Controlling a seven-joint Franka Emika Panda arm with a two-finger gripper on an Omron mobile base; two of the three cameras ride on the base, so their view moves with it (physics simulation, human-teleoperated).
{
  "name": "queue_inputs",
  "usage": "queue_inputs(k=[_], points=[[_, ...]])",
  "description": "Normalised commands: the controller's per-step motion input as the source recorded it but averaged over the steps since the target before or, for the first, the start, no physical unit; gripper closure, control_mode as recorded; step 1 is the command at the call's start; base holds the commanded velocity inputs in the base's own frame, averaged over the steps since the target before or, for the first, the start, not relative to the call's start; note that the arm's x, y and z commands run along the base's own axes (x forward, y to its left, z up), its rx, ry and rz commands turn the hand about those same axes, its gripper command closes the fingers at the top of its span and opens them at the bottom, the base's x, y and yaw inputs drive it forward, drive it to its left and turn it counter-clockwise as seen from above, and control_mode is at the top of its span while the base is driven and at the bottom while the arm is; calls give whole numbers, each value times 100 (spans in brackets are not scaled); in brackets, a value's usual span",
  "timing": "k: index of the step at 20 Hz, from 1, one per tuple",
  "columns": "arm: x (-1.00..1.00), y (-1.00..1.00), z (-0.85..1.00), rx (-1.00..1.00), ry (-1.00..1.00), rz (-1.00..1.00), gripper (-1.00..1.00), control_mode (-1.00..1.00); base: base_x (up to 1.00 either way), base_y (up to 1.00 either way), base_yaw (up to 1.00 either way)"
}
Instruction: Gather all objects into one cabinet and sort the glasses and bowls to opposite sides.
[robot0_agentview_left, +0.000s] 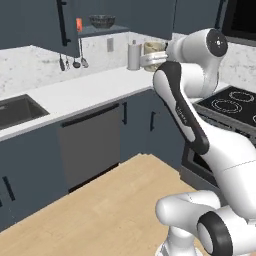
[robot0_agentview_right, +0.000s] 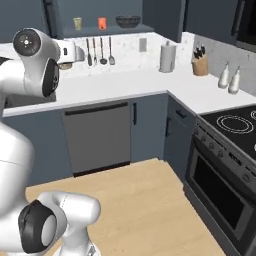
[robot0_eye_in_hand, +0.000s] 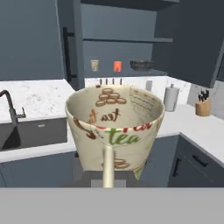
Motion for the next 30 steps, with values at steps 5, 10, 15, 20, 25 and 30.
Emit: queue_inputs(k=[5, 10, 15, 20, 25, 30], points=[[0, 0, 0, 0, 0, 0, 100, 100, 100, -90, 42], [0, 0, 0, 0, 0, 0, 100, 100, 100, -84, 60], [0, 0, 0, 0, 0, 0, 100, 100, 77, -56, 31], [0, 0, 0, 0, 0, 0, 100, 100, 77, -65, -2], [0, 0, 0, 0, 0, 0, 100, 100, 100, 13, -1], [0, 0, 0, 0, 0, 0, 100, 100, 88, 40, 5]])
